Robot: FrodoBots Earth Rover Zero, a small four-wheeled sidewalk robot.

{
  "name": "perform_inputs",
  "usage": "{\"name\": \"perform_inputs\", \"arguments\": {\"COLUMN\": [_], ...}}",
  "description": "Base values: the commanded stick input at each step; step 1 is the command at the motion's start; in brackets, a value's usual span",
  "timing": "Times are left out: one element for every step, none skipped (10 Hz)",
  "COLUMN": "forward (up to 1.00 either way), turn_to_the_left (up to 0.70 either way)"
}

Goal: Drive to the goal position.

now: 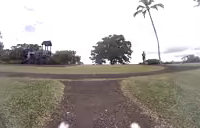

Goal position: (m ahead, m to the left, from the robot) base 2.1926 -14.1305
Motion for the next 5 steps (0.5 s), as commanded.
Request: {"name": "perform_inputs", "arguments": {"forward": [0.00,0.00,0.00,0.00,0.00], "turn_to_the_left": [-0.45,-0.45,-0.45,-0.45,-0.45]}}
